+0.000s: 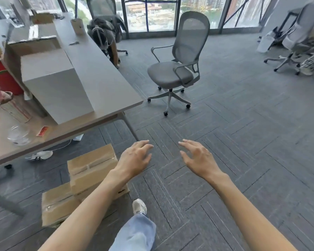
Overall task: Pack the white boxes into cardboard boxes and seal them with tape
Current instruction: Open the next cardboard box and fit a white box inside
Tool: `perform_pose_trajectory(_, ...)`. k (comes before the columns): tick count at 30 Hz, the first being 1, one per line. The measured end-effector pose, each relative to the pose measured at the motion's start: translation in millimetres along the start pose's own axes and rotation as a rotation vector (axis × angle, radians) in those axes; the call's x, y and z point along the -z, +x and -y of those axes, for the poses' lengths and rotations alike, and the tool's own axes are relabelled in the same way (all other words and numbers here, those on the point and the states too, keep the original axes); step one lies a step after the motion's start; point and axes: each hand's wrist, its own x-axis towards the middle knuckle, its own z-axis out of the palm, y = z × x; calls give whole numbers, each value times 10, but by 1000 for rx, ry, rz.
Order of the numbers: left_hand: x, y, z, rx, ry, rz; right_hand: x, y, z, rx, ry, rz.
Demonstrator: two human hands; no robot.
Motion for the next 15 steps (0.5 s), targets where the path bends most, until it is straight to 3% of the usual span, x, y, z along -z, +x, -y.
perform_pose_trajectory(15,526,2828,754,-21,-39,-114,457,2914,27,2,-75,-60)
